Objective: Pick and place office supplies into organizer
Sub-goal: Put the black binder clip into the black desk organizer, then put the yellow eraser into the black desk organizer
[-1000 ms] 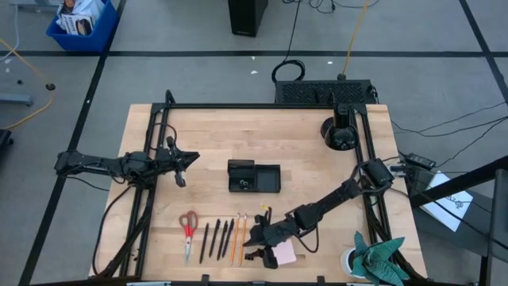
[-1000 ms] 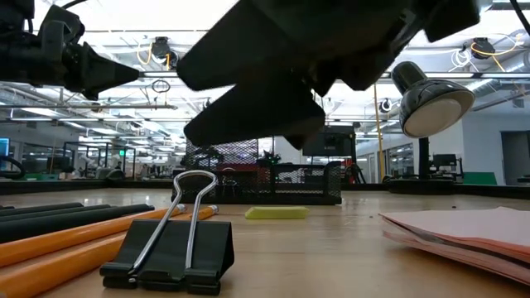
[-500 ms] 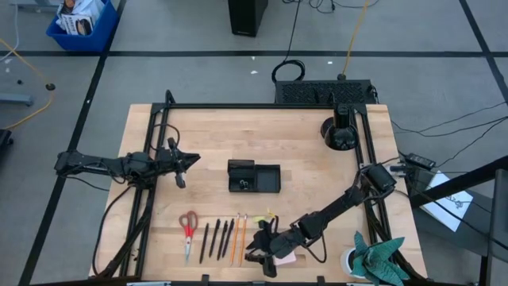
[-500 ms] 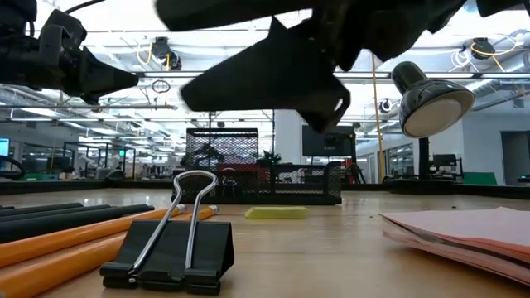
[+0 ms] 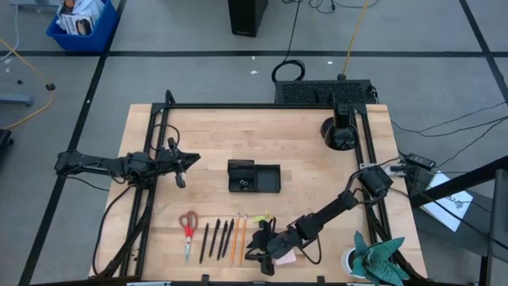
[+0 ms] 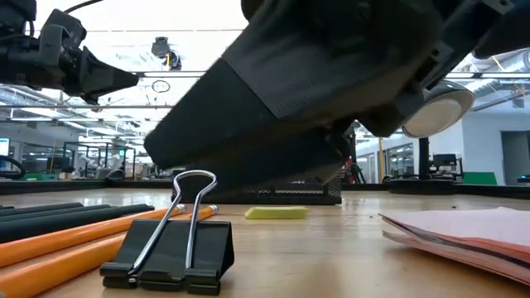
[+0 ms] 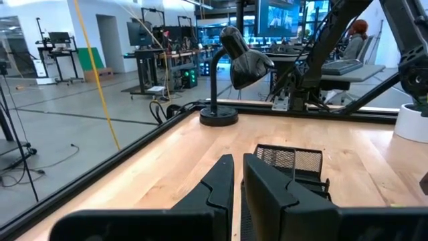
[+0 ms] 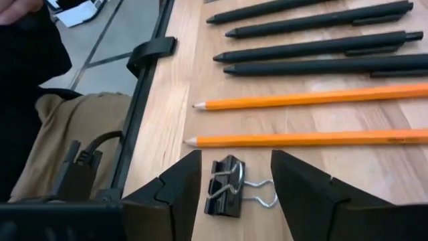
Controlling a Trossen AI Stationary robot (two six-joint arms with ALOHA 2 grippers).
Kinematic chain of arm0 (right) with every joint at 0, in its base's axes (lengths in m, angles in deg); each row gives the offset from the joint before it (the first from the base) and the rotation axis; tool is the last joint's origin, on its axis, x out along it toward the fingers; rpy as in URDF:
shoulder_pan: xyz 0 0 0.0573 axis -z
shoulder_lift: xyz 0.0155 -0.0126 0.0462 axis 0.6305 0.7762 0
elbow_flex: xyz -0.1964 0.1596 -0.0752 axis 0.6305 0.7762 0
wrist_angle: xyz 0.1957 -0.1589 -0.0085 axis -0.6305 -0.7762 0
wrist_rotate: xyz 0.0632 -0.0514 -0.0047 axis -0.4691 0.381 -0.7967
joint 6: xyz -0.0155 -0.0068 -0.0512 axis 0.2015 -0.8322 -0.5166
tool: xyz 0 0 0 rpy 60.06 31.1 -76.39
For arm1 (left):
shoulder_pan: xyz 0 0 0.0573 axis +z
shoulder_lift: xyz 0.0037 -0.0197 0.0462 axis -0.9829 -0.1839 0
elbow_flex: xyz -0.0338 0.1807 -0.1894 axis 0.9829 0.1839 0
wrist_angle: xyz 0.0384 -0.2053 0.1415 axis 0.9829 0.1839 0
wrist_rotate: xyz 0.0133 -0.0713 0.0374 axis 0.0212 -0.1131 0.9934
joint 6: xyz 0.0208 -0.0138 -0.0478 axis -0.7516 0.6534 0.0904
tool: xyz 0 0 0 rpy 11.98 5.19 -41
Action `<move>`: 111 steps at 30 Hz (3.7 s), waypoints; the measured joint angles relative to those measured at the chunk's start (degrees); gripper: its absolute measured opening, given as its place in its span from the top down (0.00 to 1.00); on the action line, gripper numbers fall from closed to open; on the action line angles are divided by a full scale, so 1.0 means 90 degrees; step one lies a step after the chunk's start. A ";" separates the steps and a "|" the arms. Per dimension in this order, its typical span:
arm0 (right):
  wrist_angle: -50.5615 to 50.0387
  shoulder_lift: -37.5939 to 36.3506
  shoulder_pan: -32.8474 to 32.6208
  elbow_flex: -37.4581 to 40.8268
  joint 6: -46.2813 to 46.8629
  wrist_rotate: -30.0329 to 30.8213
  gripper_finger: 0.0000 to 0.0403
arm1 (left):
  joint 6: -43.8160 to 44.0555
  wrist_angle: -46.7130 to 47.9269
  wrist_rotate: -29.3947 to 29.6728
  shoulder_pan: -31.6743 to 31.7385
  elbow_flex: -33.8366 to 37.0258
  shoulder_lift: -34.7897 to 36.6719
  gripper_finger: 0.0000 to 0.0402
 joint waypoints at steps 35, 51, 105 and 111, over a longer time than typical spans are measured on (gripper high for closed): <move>-0.0024 0.0053 -0.0073 0.0000 -0.0324 0.0168 0.98 | 0.0192 0.0056 -0.0038 0.0000 0.0000 0.0001 0.90; -0.0431 -0.1568 0.0146 0.0000 -0.2566 0.1372 1.00 | 0.0189 0.0092 -0.0043 0.0000 0.0000 -0.0002 0.90; -0.0864 -0.1006 0.2234 0.0721 -0.2995 0.2154 0.84 | 0.0124 -0.0016 0.0027 0.0000 0.0000 0.0000 0.90; -0.0574 -0.1093 0.2176 0.0724 -0.3050 0.2164 0.78 | 0.0124 -0.0015 0.0025 0.0000 0.0000 -0.0001 0.90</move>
